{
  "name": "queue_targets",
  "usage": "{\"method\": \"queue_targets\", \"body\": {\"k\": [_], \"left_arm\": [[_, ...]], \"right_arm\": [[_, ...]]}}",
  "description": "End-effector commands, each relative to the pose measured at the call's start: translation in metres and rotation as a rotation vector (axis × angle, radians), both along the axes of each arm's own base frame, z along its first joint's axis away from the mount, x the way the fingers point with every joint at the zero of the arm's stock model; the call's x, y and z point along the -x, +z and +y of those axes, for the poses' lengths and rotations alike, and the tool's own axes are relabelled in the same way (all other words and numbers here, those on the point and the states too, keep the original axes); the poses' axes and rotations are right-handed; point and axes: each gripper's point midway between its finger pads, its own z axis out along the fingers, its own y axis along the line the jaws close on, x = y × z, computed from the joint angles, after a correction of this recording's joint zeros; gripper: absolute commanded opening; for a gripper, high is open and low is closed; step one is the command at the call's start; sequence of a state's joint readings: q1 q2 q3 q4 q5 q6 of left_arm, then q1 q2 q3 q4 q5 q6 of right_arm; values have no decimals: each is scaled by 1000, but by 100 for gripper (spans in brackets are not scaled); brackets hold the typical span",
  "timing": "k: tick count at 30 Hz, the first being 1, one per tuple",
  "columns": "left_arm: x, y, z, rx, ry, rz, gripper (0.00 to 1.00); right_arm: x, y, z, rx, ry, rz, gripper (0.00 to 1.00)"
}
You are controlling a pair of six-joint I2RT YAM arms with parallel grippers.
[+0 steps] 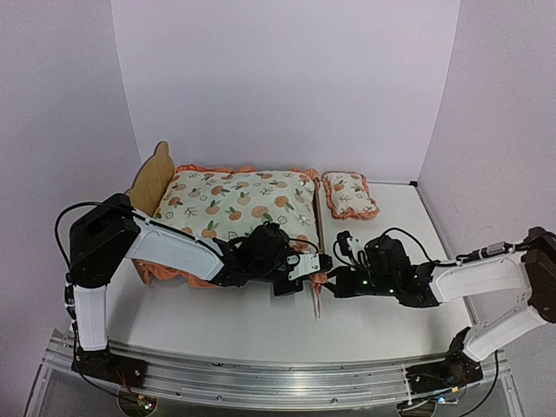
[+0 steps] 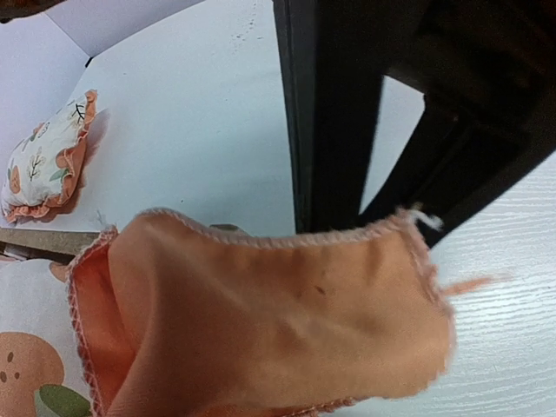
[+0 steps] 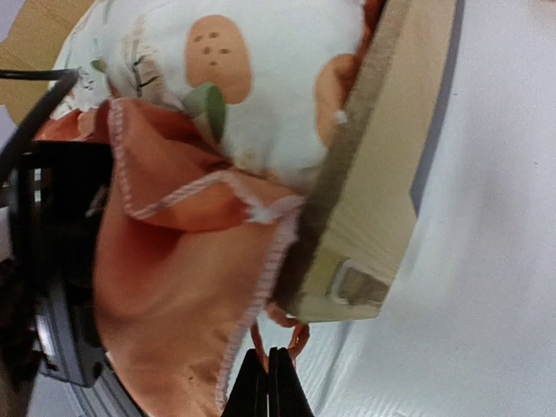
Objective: Set up the pet bed
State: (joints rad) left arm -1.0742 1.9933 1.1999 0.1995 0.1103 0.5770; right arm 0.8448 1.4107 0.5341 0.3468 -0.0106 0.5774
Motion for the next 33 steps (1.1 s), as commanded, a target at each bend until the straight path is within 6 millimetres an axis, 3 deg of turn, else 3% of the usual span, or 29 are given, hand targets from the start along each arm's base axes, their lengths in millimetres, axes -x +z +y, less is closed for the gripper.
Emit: {"method": "queue_targets", "body": {"k": [1, 11, 17, 21, 27, 33], "left_arm": [[-5, 7, -9, 43, 3, -28, 0], [0, 2, -17, 118, -54, -40, 0], [5, -17, -16, 176, -108, -106, 0], [6, -23, -19, 178, -126, -110, 0], [2, -31, -24, 161, -119, -100, 0], [-2, -37, -25, 140, -102, -99, 0]], "right_arm": [[20, 24, 16, -93, 130, 4, 0], [12, 16, 22, -65, 137, 23, 0], [10, 8, 23, -49, 138, 51, 7], [15, 8, 15, -9, 137, 70, 15], [39, 12, -9, 78, 179, 126, 35], [48, 25, -40, 90, 171, 136, 42]]}}
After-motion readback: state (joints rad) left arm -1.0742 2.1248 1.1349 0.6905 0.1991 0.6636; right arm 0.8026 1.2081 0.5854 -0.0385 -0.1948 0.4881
